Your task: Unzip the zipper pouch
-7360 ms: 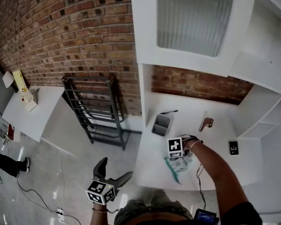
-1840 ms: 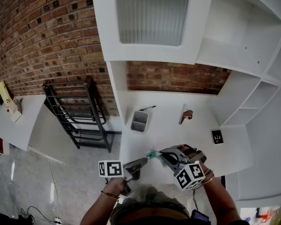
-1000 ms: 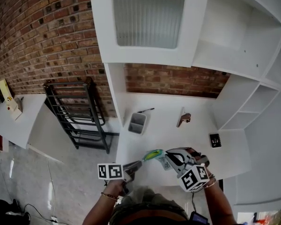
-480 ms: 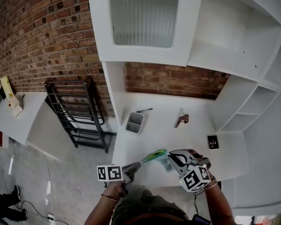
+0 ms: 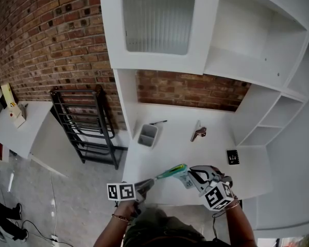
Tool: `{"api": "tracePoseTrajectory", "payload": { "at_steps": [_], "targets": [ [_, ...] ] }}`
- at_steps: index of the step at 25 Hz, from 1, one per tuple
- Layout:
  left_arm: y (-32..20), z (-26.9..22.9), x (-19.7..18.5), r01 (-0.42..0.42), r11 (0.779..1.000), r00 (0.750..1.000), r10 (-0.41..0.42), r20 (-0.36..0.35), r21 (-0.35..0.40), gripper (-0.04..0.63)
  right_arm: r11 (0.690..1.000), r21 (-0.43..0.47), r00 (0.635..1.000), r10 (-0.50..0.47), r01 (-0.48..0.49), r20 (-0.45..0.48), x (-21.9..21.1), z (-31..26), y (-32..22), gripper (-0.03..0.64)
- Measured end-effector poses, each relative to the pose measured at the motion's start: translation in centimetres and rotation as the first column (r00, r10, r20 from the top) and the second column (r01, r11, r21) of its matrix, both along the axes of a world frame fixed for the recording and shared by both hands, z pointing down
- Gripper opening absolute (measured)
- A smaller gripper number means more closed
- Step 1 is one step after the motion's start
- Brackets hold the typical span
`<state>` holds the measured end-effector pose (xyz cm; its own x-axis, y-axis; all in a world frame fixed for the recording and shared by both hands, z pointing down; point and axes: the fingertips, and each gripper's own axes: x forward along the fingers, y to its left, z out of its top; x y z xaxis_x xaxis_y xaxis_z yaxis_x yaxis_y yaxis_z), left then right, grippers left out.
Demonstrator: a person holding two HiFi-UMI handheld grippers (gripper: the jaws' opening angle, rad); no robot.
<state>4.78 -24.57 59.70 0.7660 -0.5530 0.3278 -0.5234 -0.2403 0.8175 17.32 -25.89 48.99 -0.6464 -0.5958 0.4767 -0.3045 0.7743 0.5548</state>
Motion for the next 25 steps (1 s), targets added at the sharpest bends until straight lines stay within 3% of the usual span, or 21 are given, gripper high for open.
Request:
{"api": "tracePoseTrajectory", "payload": {
  "at_steps": [11, 17, 25],
  "targets": [
    [0.1, -0.4, -1.4, 0.023, 0.991, 0.997, -0.032, 0.067, 0.13, 0.011, 0.998, -0.026, 0.993, 0.058, -0.056, 0.106, 0.3, -0.7, -1.4, 0.008],
    [0.8, -0.6, -0.5, -0.019, 0.975, 0.994, -0.006, 0.113, 0.223, 0.011, 0.992, -0.062, 0.987, 0.113, -0.106, 0.116, 1.1, 0.3, -4.0, 0.008],
    [1.0, -2.4, -0.3, 0.074, 0.972, 0.997, -0.063, -0.054, 0.223, 0.009, 0.972, -0.151, 0.952, 0.209, -0.178, 0.222, 0.5, 0.4, -9.9, 0.008]
  ]
}}
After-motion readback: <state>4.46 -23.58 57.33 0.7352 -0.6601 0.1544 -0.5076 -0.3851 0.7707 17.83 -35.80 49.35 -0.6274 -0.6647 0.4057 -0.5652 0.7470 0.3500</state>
